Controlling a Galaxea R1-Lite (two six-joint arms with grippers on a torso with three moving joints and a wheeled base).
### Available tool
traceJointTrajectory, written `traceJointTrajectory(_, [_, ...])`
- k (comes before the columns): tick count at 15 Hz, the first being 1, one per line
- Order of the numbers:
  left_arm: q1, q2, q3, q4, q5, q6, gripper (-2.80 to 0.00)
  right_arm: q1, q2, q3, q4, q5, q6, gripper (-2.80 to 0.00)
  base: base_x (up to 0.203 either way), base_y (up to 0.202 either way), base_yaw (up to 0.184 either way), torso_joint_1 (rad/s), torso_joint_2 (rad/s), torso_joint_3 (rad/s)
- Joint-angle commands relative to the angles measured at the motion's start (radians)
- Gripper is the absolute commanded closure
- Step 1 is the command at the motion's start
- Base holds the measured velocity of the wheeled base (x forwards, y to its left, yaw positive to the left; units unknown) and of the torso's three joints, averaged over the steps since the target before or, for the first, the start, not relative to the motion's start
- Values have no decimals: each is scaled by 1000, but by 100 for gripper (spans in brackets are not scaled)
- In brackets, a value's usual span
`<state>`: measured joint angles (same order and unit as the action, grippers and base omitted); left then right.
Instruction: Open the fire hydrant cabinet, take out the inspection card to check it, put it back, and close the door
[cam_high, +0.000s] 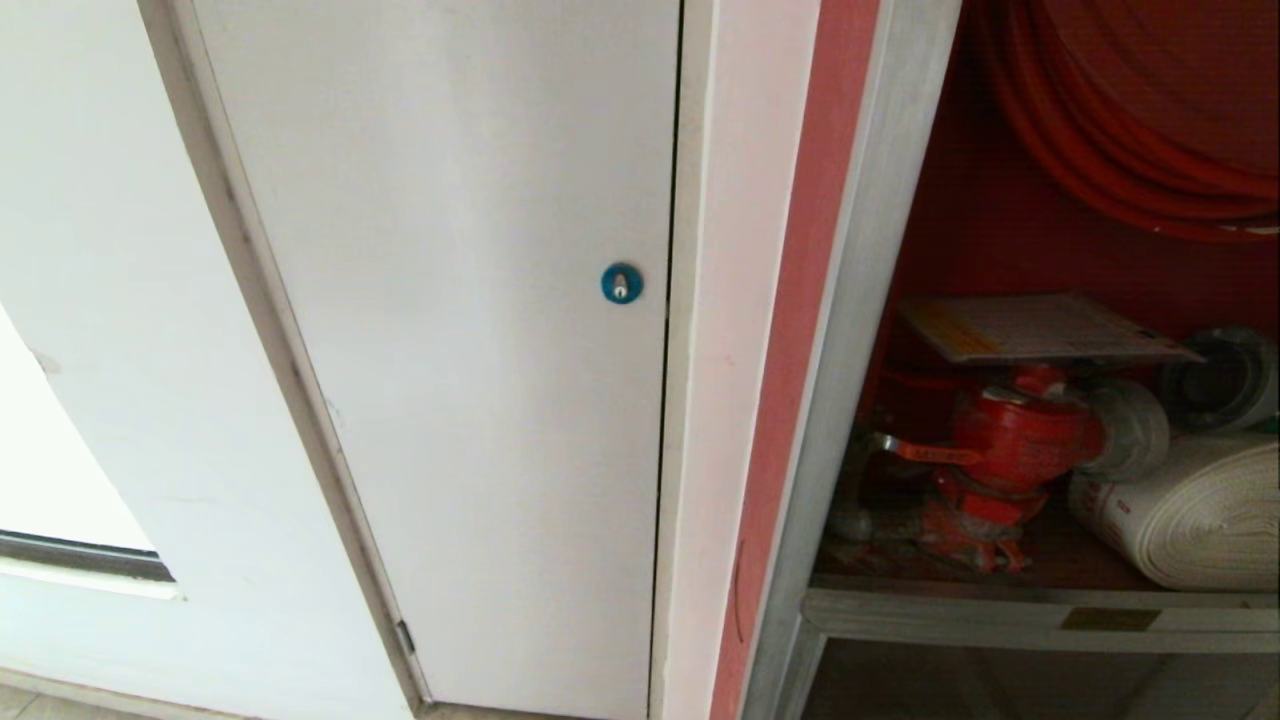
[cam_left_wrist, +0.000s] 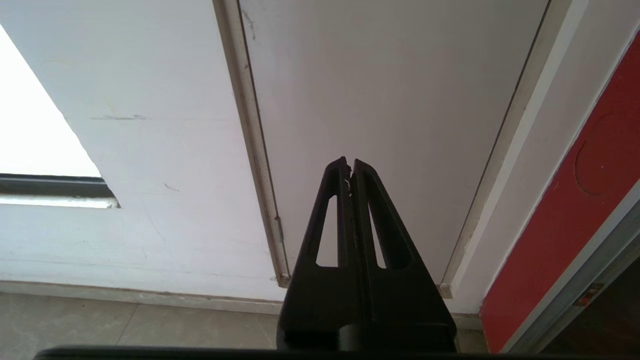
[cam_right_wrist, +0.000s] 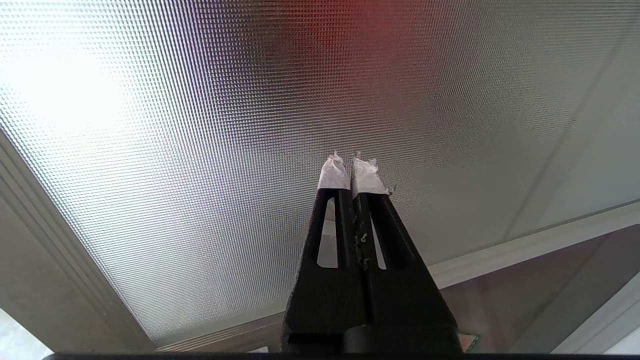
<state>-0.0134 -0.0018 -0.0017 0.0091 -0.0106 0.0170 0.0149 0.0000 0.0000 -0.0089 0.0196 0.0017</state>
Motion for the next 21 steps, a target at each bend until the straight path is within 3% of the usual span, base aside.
traceJointTrajectory(1, [0,2,0,0,0,0,0,0,2,5,0,0,0,0,0,0,0,0,0,0])
traceJointTrajectory(4, [0,2,0,0,0,0,0,0,2,5,0,0,0,0,-43,0,0,7,2,-1])
traceJointTrajectory(21, [0,2,0,0,0,1,0,0,2,5,0,0,0,0,-196,0,1,0,3,3])
